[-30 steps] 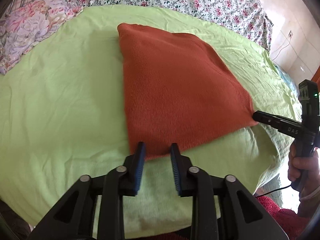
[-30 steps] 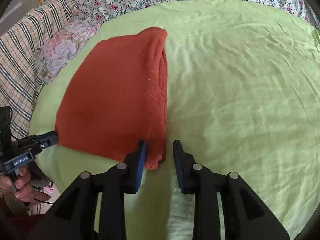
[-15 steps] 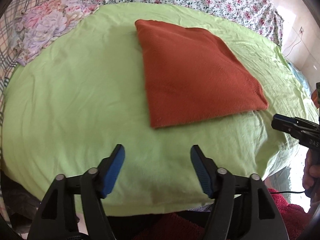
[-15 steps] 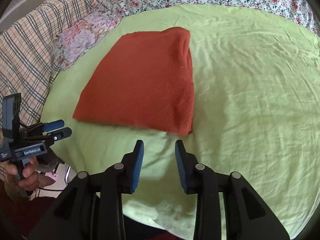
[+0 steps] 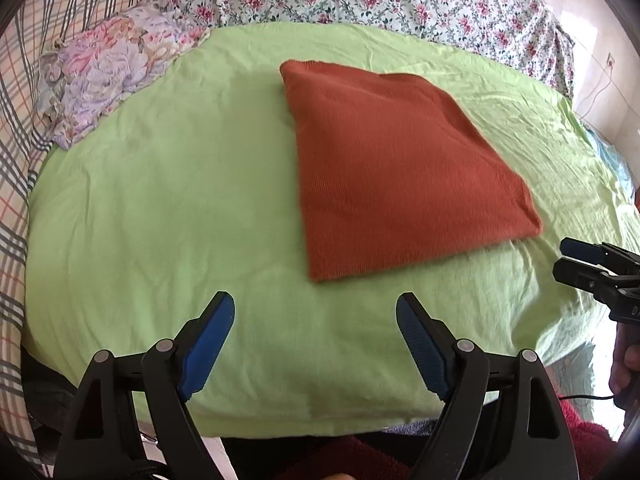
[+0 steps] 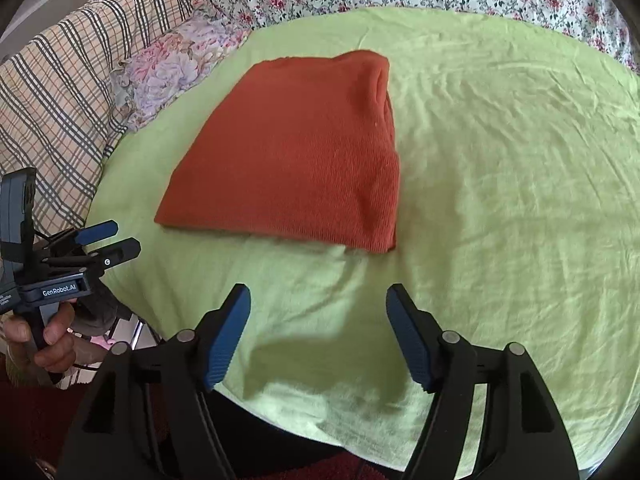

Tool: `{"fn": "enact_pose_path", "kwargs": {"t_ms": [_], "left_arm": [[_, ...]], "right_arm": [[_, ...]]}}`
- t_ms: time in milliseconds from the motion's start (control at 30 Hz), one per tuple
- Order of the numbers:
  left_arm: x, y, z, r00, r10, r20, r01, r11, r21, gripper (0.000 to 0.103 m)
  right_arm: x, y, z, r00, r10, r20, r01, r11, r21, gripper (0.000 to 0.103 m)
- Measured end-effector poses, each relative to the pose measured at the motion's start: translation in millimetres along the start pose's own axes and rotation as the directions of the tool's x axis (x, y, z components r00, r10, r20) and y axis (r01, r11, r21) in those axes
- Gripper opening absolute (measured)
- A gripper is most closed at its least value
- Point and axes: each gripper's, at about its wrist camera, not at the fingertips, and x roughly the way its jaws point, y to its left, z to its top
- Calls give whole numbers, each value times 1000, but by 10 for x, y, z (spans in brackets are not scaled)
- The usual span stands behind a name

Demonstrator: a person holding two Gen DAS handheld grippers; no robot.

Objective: Fold small clothes
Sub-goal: 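Open both grippers and withdraw them from the folded sweater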

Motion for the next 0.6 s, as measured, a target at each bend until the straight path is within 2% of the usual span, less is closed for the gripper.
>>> {"fn": "enact_pose_path", "kwargs": {"t_ms": [267, 600], "left_arm": [[25, -48, 232, 994, 109, -5, -109, 994, 13, 86], [100, -163, 315, 987, 159, -8, -158, 985, 69, 91]], "right_arm": [[55, -44, 240, 1000, 0, 24, 0, 1000, -3, 83], [179, -3, 402, 1000, 12, 3, -12, 999, -31, 88]]}}
